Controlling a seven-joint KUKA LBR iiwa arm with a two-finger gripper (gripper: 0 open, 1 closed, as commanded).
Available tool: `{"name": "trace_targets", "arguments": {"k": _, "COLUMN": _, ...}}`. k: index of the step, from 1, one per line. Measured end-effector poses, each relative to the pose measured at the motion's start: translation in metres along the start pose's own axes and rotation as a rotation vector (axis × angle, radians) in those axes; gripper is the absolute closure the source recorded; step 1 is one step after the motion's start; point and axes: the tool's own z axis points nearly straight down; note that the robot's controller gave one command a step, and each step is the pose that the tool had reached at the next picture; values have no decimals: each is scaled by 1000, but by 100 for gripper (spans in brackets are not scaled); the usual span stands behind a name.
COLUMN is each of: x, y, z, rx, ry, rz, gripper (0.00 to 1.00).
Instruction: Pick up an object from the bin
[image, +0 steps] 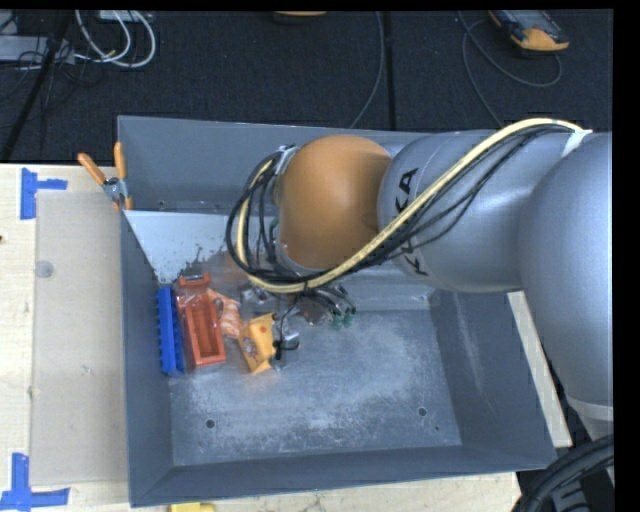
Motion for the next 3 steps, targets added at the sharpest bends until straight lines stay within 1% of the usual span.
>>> {"name": "trace_targets", "arguments": {"k": 1, "x": -4, "y": -7, "z": -51, "rx": -2, "ry": 6, "rz": -9, "gripper": 100}}
{"name": "trace_targets", "arguments": {"k": 2, "x": -5, "y": -9, "z": -65, "rx": -1, "ry": 4, "rz": -10, "gripper": 100}}
{"name": "trace_targets", "arguments": {"k": 3, "x": -16, "y": 3, "z": -63, "rx": -2, "ry": 1, "rz": 25, "gripper": 100}}
